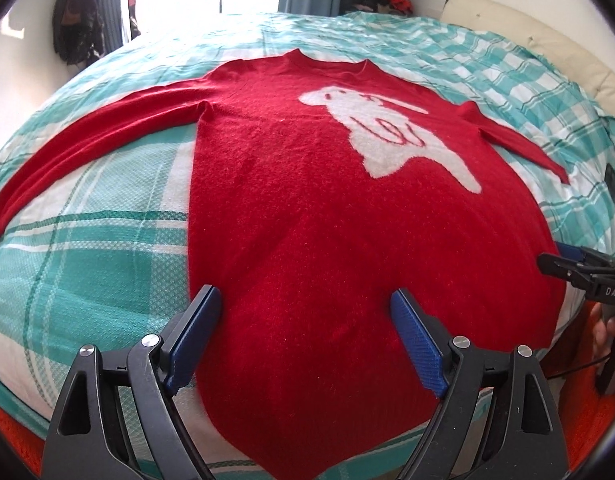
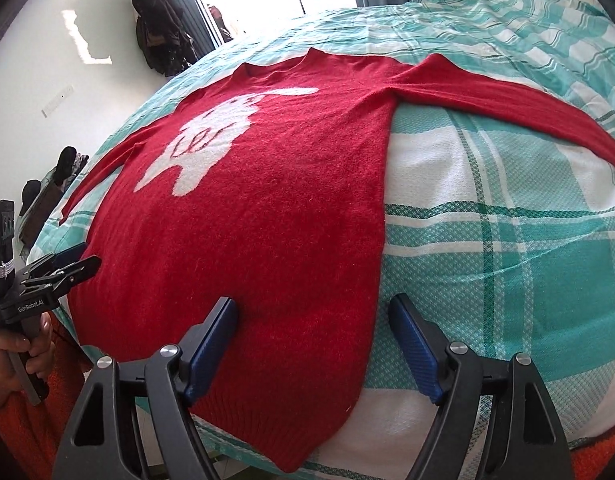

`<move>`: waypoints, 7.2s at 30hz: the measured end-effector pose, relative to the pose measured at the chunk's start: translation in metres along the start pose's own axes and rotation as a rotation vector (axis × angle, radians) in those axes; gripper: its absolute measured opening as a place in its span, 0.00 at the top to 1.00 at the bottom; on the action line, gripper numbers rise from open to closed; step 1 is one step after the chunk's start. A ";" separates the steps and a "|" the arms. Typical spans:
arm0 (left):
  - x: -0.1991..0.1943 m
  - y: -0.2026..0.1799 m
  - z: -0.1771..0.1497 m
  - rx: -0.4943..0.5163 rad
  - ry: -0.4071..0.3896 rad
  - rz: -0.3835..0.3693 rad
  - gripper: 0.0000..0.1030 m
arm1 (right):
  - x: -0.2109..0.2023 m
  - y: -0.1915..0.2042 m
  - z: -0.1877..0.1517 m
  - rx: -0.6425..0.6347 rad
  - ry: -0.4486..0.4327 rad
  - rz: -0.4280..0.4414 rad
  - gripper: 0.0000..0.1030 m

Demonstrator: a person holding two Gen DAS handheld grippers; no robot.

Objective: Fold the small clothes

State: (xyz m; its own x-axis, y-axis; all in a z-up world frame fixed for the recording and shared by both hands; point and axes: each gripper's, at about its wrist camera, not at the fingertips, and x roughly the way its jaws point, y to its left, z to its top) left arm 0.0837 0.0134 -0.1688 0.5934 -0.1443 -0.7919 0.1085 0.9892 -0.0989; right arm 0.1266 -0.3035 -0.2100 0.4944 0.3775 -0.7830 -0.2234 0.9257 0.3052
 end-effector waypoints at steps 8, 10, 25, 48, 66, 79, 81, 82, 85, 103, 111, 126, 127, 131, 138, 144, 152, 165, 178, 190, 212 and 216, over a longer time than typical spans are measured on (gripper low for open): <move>-0.038 0.026 0.015 -0.123 -0.085 0.004 0.15 | -0.022 0.000 0.001 0.030 -0.065 -0.025 0.23; -0.041 0.042 0.016 -0.180 -0.088 0.036 0.15 | -0.039 -0.004 0.003 0.056 -0.134 -0.020 0.23; 0.063 0.076 0.235 -0.040 0.057 -0.074 0.15 | -0.035 -0.015 0.008 0.108 -0.119 -0.026 0.23; 0.223 0.094 0.292 0.023 0.253 0.140 0.98 | -0.013 -0.029 0.019 0.151 -0.072 -0.009 0.23; 0.051 0.093 0.242 -0.066 0.034 0.157 0.12 | -0.045 -0.022 0.024 0.103 -0.195 -0.062 0.23; -0.023 0.100 0.027 -0.388 0.014 0.138 0.08 | -0.050 0.012 0.014 -0.061 -0.220 -0.128 0.17; -0.019 0.110 0.015 -0.412 0.018 0.152 0.08 | -0.051 0.009 0.011 -0.055 -0.214 -0.133 0.17; -0.016 0.112 0.012 -0.404 0.018 0.163 0.08 | -0.051 0.008 0.010 -0.048 -0.209 -0.133 0.17; -0.014 0.109 0.009 -0.380 0.007 0.182 0.08 | -0.056 -0.003 0.008 0.001 -0.216 -0.139 0.17; -0.008 0.101 0.000 -0.319 -0.014 0.235 0.03 | -0.094 -0.255 0.064 0.870 -0.428 0.084 0.17; -0.009 0.101 -0.002 -0.302 -0.014 0.238 0.03 | -0.049 -0.320 0.068 1.132 -0.353 0.043 0.23; -0.006 0.101 0.001 -0.316 -0.015 0.230 0.01 | -0.122 -0.169 0.210 0.431 -0.410 -0.033 0.92; -0.006 0.102 0.001 -0.318 -0.016 0.228 0.01 | -0.124 -0.141 0.227 0.364 -0.407 0.028 0.92; -0.009 0.103 -0.001 -0.319 -0.021 0.214 0.01 | -0.092 -0.018 0.278 0.137 -0.324 0.311 0.91; -0.011 0.104 -0.003 -0.320 -0.025 0.202 0.01 | -0.027 0.076 0.288 0.042 -0.119 0.565 0.12; -0.006 0.101 0.000 -0.313 -0.018 0.220 0.01 | -0.031 -0.006 0.280 0.174 -0.163 0.349 0.20; -0.005 0.100 -0.001 -0.303 -0.018 0.234 0.01 | 0.066 -0.077 0.218 0.395 0.074 0.364 0.47; -0.004 0.098 -0.002 -0.297 -0.018 0.244 0.01 | 0.028 -0.041 0.171 -0.172 -0.026 -0.165 0.15; -0.003 0.097 -0.002 -0.285 -0.010 0.248 0.01 | 0.077 -0.077 0.155 -0.161 -0.011 -0.428 0.17; -0.003 0.096 -0.002 -0.282 -0.012 0.256 0.01 | -0.021 0.002 0.101 -0.244 -0.051 0.009 0.18; -0.001 0.088 -0.007 -0.240 -0.011 0.302 0.00 | -0.062 -0.011 0.024 -0.124 -0.156 -0.377 0.16; -0.002 0.086 -0.008 -0.238 -0.015 0.308 0.00 | -0.055 -0.017 0.020 -0.096 -0.128 -0.362 0.16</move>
State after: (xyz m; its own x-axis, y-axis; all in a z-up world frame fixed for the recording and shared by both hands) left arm 0.0854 0.0991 -0.1808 0.5813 0.1623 -0.7974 -0.2639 0.9645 0.0039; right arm 0.1203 -0.3397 -0.1614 0.6551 0.0329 -0.7548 -0.0904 0.9953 -0.0351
